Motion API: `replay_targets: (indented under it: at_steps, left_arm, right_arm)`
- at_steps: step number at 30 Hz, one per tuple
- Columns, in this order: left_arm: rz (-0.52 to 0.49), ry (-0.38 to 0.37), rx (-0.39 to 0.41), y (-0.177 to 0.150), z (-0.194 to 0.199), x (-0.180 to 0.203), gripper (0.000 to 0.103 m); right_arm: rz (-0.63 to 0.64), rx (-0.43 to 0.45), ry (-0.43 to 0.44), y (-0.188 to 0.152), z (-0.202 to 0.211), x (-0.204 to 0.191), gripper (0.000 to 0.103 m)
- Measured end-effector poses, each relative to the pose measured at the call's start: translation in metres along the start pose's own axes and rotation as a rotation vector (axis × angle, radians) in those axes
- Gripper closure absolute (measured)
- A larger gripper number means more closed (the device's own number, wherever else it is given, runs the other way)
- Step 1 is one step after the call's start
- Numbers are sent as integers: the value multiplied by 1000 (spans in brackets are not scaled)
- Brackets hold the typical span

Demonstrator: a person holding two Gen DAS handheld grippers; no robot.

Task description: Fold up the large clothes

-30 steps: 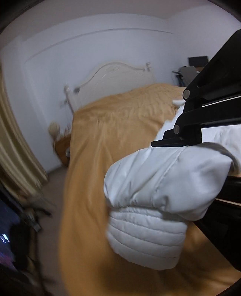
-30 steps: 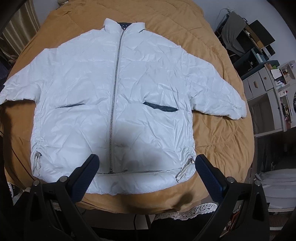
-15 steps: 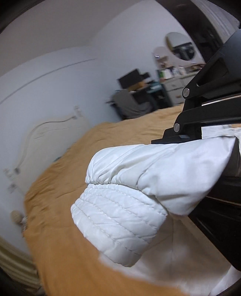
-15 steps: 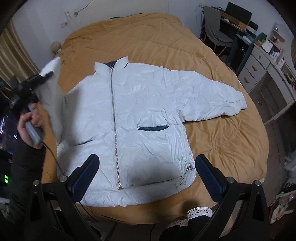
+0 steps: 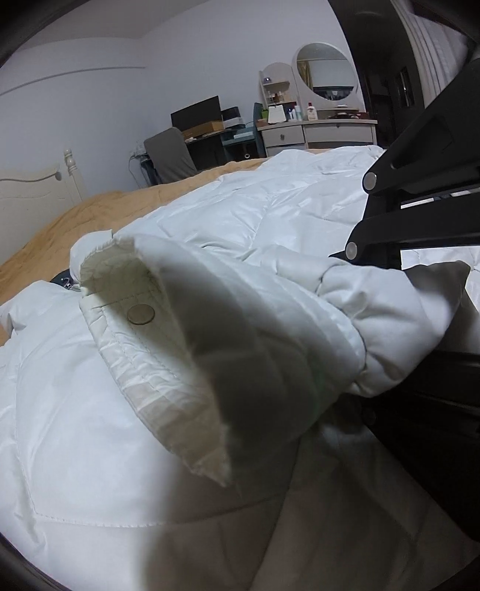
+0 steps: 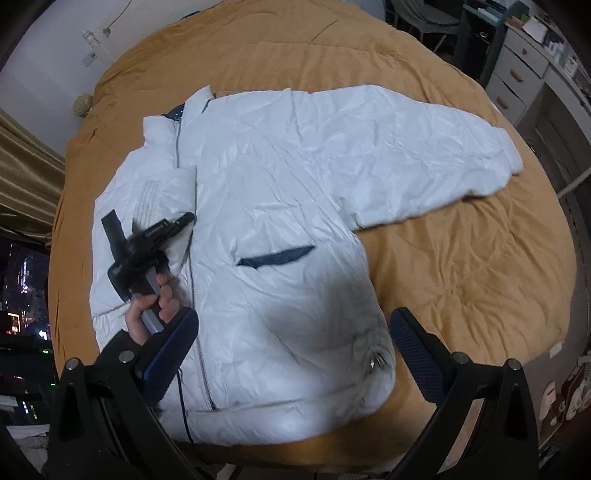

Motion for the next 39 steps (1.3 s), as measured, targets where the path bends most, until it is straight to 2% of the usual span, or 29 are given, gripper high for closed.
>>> replay_targets:
  at_steps: [2,4,6,10,12,15,17,19,20,21,22,25,26,27,29,30,32,34,36,37,39]
  left_arm:
    - [-3,-11,9,4,9,0,93]
    - [-19,-11,17,7,10,1,93]
    - [-34,-11,27,7,16,3,93]
    - [-62,-28,38,6,21,10,93]
    - [-56,-38,35,6,22,12,93]
    - [-54,-44,33,7,22,15,93]
    - [-59,-46,32,8,21,17,93]
    - [-63,-47,30,8,22,19,93]
    - [-65,-48,28,8,22,19,93]
    - [-67,-49,23,7,22,20,93]
    - [-68,-51,18,6,22,20,93]
    - [-33,-52,-30,7,25,20,93]
    - [-8,-55,-49,6,31,19,89]
    - [22,-73,-67,5,41,18,88]
    - [63,-129,-78,3,66,19,79]
    - [78,-156,-70,1,79,19,75]
    - [83,-202,-27,-2,114,20,53]
    - [67,-209,34,2,143,20,49]
    - [25,-177,113,17,167,22,48]
    - [-14,-125,154,29,174,22,45]
    - [-63,24,224,51,177,9,41]
  right_arm:
    - [161,-5,-58,44,-16,-42,0]
    - [262,-42,-29,77,-39,-93,0]
    - [307,-106,14,101,-71,-142,0]
    - [373,-162,-53,134,-131,-213,3]
    - [372,-219,-39,138,-160,-235,4]
    - [347,-340,22,123,-190,-258,18]
    - [371,-408,3,109,-207,-266,21]
    - [407,-462,-84,96,-225,-261,32]
    - [421,-476,-123,93,-231,-256,57]
    - [429,-489,-149,91,-235,-251,72]
    - [423,-491,-149,92,-235,-246,93]
    - [374,-471,-51,101,-222,-234,97]
    - [357,-461,-27,106,-215,-225,97]
    - [342,-457,-11,110,-209,-217,98]
    - [301,-436,32,120,-197,-197,98]
    - [285,-421,44,126,-192,-185,98]
    - [257,-372,32,139,-188,-158,98]
    - [222,-358,38,143,-191,-136,98]
    - [191,-354,54,140,-194,-119,98]
    - [176,-358,64,138,-200,-111,98]
    - [152,-374,80,129,-207,-97,98]
Point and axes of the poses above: each gripper's, at about its wrist camera, not at the fingertips, and z roughly against the way its jaws point, x to its right, y to its top, the point moved 10 cm from there along -z, roughly the way its jaws point, and after that the axes turned 1 degree about -x, right-handed, at the moved point
